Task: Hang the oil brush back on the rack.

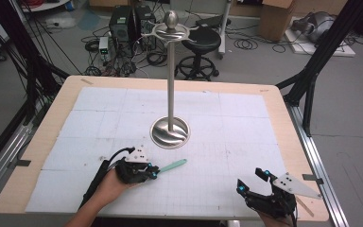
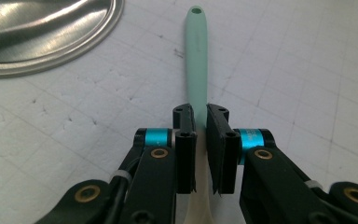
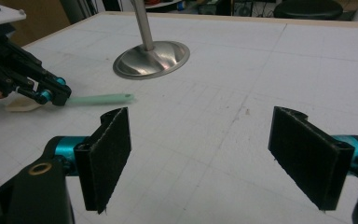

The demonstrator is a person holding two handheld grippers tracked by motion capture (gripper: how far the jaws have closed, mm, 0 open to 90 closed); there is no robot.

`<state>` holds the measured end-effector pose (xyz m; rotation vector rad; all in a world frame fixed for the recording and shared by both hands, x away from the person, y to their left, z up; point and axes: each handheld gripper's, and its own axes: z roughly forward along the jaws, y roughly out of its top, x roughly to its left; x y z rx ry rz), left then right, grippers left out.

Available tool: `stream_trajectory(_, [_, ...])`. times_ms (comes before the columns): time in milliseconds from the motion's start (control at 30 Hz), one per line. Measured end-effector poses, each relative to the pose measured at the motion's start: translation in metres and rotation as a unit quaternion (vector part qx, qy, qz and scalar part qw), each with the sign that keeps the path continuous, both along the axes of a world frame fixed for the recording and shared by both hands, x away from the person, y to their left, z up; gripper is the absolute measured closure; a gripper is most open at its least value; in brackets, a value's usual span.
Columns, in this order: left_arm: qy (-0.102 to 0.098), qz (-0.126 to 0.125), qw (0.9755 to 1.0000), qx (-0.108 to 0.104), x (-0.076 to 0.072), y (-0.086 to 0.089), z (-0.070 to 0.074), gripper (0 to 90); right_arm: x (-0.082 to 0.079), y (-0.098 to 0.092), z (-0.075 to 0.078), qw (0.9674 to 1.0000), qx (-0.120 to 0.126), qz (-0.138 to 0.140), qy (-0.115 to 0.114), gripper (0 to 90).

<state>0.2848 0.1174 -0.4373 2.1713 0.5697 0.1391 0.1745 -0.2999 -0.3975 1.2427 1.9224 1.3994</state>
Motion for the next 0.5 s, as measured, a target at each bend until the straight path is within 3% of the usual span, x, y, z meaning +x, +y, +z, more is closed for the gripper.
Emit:
stream_trajectory(300, [-0.01,-0.002,0.9984,-0.056,-0.007,0.007,0.014,81.7,0.001,0.001,-0.001,1.0,0.002,0.006,0.002,19.9])
stream_trajectory(500, [-0.014,-0.015,0.9946,-0.102,-0.015,0.008,0.023,81.7,0.0,0.003,0.001,0.9997,0.004,0.021,-0.01,17.6])
